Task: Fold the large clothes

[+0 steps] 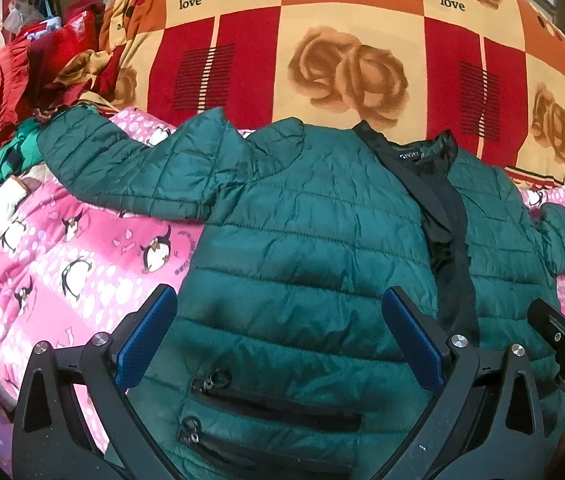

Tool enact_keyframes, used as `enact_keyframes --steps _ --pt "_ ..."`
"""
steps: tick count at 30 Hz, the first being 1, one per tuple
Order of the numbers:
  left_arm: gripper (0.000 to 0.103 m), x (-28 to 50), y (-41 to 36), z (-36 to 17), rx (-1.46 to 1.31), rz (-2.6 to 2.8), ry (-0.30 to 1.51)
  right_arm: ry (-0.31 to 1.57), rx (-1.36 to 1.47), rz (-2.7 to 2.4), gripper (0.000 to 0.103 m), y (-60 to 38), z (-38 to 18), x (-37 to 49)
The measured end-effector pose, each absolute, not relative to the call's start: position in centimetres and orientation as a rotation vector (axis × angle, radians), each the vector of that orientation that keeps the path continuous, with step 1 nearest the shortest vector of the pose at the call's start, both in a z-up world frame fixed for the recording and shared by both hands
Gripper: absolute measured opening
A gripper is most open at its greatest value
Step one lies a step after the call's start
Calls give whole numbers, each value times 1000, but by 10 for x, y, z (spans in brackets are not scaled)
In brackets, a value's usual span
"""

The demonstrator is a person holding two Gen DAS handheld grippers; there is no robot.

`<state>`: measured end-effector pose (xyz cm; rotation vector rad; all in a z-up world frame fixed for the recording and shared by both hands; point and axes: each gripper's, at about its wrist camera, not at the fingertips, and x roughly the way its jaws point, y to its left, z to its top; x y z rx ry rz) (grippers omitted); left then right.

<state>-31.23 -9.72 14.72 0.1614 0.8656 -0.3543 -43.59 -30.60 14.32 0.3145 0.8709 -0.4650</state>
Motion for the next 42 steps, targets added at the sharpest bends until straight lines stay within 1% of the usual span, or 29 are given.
enact_keyframes --steps 20,27,42 --pt "102 -257 -101 156 129 -343 806 853 309 -440 102 -320 145 -381" --pt "102 -241 -108 150 115 -347 812 857 353 -432 102 -329 134 -365" --pt "102 -218 -118 132 133 -335 825 888 317 -449 103 -334 117 -342"
